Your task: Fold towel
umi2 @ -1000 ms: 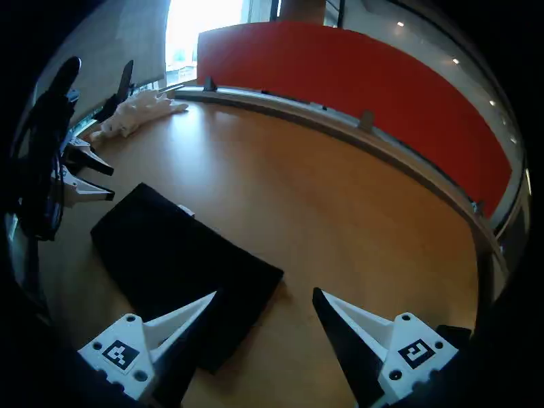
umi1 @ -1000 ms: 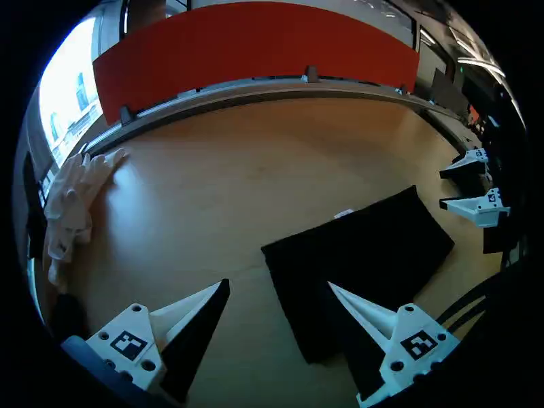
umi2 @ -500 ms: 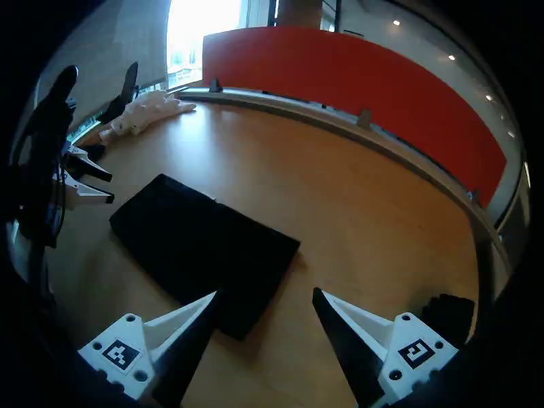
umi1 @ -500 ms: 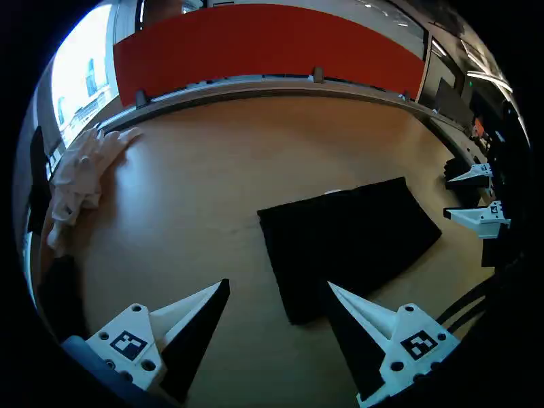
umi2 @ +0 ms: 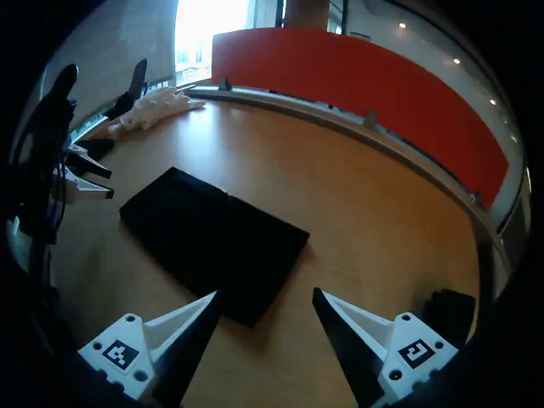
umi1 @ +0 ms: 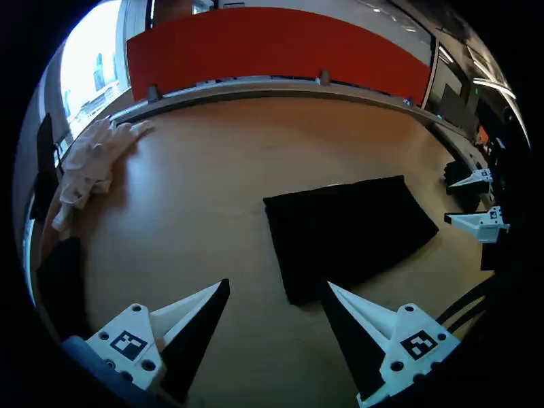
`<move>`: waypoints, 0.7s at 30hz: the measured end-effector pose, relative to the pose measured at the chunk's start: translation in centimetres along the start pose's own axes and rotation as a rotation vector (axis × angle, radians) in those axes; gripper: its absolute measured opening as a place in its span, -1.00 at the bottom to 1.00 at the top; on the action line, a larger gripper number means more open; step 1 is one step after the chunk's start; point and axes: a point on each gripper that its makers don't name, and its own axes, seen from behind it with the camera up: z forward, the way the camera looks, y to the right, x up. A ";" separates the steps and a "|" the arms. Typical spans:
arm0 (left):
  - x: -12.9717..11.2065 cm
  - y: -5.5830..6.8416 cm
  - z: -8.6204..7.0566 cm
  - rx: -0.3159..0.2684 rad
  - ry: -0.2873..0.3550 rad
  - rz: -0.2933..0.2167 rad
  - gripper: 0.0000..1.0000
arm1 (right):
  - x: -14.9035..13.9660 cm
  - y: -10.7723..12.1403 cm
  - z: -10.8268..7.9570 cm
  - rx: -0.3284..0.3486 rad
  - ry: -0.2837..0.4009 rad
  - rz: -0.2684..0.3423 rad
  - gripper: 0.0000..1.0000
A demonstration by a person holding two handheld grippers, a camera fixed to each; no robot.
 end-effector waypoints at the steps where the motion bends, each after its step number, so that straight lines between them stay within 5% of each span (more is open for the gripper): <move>1: -0.1 -0.1 -0.2 0.004 0.001 -0.005 0.92 | 0.0 0.0 0.1 0.004 -0.001 -0.006 0.99; 21: -2.6 -1.3 -4.4 0.070 0.017 -0.086 0.92 | -1.2 -1.1 1.3 0.090 -0.032 -0.097 0.99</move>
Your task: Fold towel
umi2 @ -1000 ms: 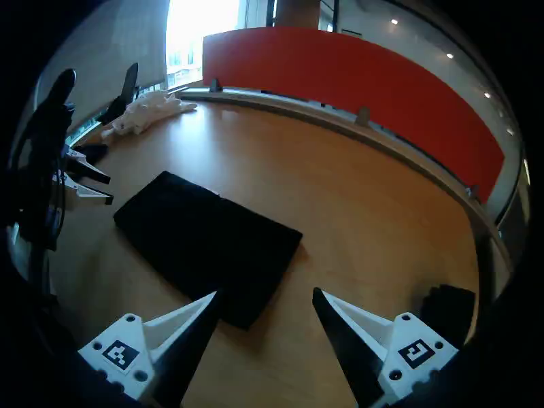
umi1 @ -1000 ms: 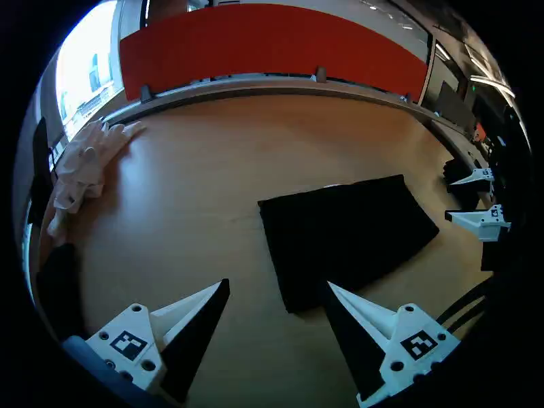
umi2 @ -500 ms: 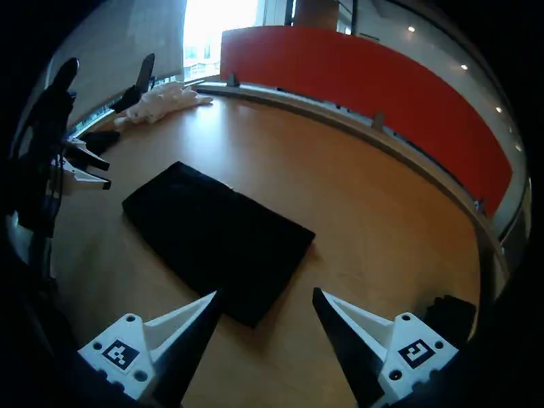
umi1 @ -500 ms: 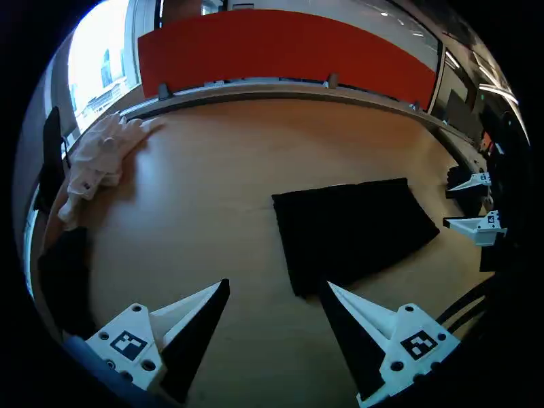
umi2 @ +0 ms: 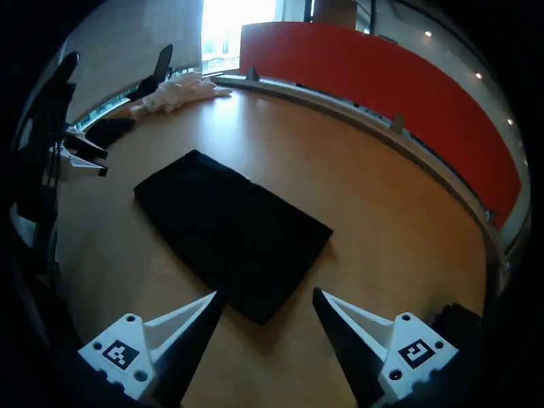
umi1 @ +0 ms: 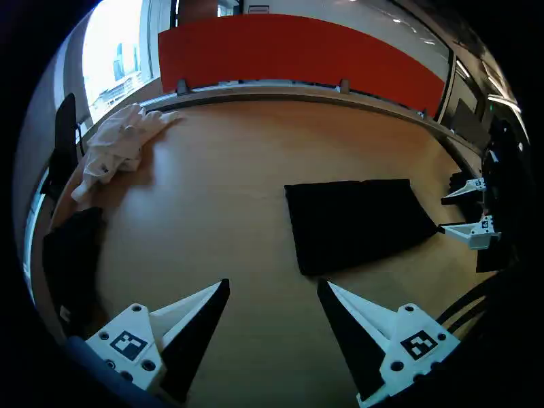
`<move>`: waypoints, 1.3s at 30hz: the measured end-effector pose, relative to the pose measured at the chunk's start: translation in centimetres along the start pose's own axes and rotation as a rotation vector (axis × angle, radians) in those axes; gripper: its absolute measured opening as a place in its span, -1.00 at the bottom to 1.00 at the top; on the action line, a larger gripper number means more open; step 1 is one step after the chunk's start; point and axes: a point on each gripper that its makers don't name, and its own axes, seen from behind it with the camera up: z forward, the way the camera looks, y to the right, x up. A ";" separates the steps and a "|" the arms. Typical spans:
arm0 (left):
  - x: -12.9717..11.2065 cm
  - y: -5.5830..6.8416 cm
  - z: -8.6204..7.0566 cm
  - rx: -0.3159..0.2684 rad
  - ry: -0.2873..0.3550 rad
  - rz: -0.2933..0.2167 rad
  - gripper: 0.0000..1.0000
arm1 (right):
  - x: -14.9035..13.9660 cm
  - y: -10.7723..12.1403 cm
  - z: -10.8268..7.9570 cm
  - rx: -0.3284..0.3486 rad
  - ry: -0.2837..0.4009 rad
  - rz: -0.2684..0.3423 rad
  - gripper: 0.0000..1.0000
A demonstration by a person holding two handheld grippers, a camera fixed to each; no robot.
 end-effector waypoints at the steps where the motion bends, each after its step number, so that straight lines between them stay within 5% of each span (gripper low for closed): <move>1: -0.1 0.0 -0.2 0.000 0.000 -0.003 0.92 | -0.1 0.0 0.0 0.004 -0.005 -0.006 0.98; 8: -0.6 -0.6 -1.3 0.014 0.001 -0.014 0.92 | -1.2 -0.1 0.0 0.040 -0.040 -0.045 0.83; 13: -1.1 -0.9 -1.8 0.024 0.002 -0.023 0.92 | -2.6 -0.1 -0.1 0.072 -0.097 -0.055 0.40; 26: -1.8 -1.5 -2.6 0.040 0.003 -0.041 0.92 | -4.0 0.0 0.3 0.114 -0.155 -0.060 -0.19; 30: -1.9 -1.6 -2.7 0.042 0.002 -0.042 0.92 | -4.0 -0.1 0.5 0.123 -0.159 -0.062 -0.22; 39: -2.1 -1.7 -2.6 0.043 -0.003 -0.046 0.92 | -4.0 -0.3 0.8 0.138 -0.167 -0.065 -0.82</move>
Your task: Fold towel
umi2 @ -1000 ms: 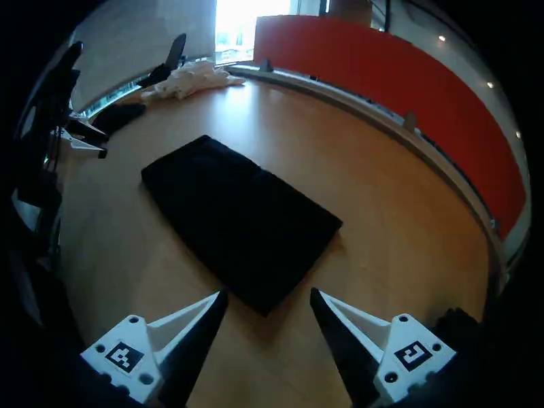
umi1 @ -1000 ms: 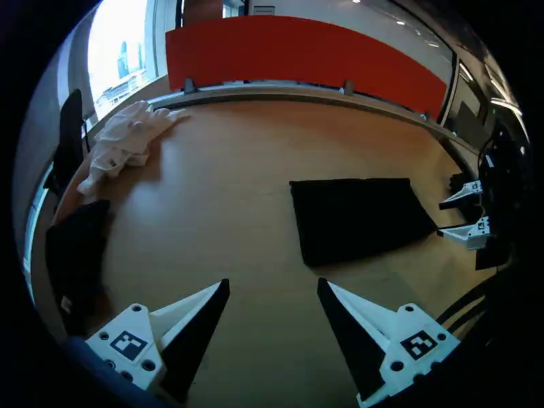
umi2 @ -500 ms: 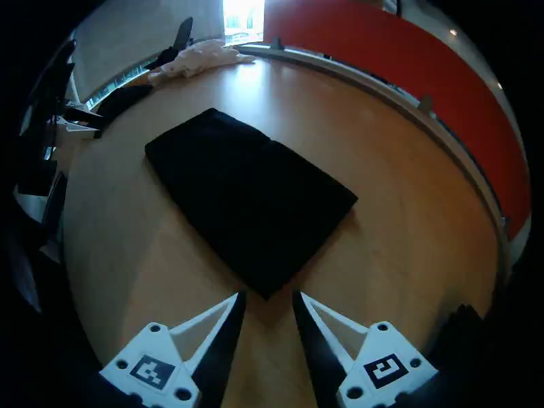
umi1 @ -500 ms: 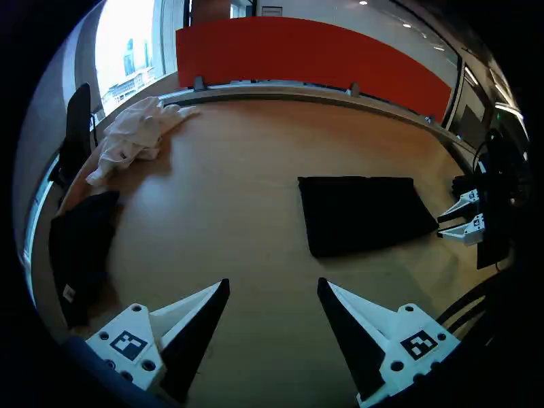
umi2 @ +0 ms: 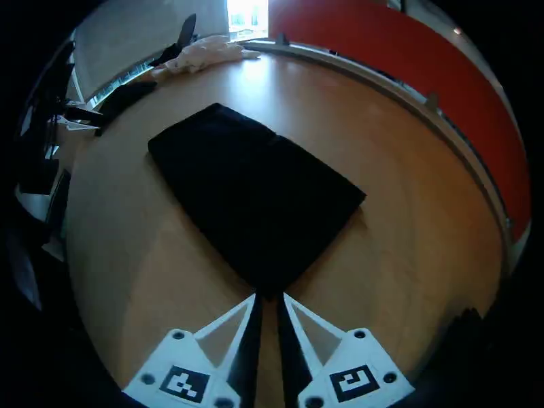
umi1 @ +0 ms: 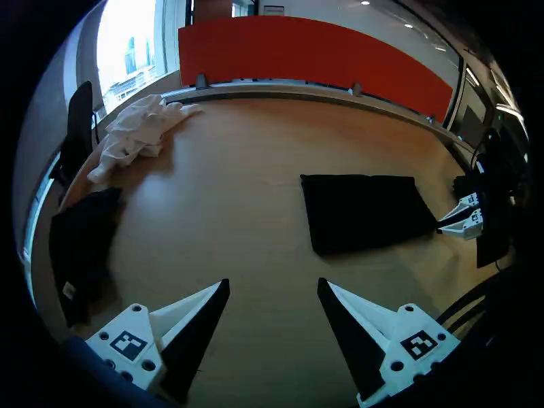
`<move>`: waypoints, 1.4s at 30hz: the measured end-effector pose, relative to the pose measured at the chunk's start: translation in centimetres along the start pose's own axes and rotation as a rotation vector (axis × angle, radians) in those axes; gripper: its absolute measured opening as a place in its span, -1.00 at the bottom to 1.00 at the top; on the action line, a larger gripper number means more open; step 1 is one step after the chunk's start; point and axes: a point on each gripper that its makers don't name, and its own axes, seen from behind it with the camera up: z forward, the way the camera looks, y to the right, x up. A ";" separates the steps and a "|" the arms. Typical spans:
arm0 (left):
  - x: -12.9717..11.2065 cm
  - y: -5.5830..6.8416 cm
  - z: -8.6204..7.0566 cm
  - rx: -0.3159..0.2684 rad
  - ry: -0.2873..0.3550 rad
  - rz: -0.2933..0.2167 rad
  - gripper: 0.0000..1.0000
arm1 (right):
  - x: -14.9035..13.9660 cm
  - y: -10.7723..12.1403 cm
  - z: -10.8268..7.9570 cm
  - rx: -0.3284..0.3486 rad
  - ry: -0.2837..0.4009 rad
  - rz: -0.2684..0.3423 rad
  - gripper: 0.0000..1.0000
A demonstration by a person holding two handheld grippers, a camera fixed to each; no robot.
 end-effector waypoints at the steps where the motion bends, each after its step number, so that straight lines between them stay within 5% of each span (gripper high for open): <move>1: 0.0 0.0 0.0 0.000 0.000 0.001 0.92 | 0.1 0.0 0.0 -0.001 0.002 0.001 -0.86; 14: 0.3 -0.1 0.2 -0.004 0.002 0.006 0.92 | 2.0 0.0 -1.8 -0.042 0.056 0.011 -0.87; 42: 1.2 0.8 0.2 -0.030 0.017 0.026 0.91 | 7.0 2.8 -10.2 -0.201 0.175 -0.022 -0.88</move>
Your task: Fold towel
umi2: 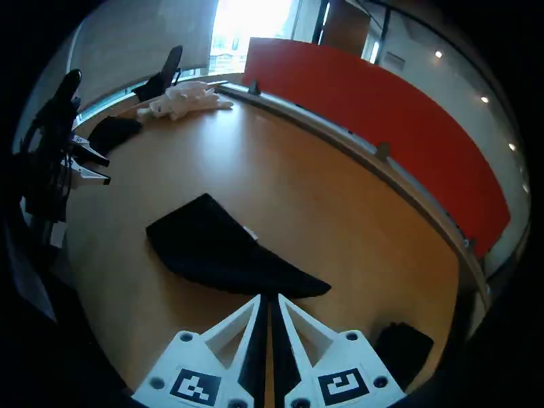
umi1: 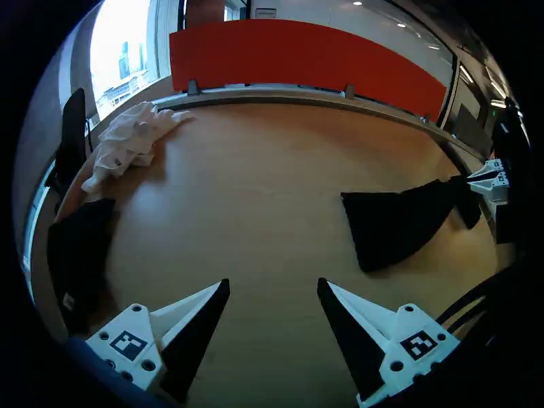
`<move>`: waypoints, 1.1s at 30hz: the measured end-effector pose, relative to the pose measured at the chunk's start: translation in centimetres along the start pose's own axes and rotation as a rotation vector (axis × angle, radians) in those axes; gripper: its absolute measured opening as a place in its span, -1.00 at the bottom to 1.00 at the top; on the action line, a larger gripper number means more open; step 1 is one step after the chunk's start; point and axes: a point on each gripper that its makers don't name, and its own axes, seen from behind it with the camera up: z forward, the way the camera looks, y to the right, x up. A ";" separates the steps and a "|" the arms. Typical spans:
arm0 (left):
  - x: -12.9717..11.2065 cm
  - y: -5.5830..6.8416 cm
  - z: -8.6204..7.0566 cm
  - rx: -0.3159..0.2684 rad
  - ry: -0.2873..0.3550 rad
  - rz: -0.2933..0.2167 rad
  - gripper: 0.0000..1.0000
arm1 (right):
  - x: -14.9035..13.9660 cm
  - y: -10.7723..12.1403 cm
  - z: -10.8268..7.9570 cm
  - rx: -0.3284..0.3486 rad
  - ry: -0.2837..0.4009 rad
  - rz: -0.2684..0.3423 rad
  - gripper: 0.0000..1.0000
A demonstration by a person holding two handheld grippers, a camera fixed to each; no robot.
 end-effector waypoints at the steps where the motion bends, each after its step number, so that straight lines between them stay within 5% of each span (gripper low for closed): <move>1: 0.0 0.0 0.0 0.000 0.000 0.000 0.91 | 0.2 0.1 -0.2 -0.002 0.004 -0.002 -0.88; 15: 0.2 0.4 0.1 -0.011 0.002 0.004 0.91 | 2.1 0.4 -1.8 -0.018 0.038 -0.032 -0.89; 33: 0.8 0.2 -0.3 -0.016 0.017 -0.008 0.91 | 5.1 -2.4 -0.3 0.039 0.067 -0.074 -0.89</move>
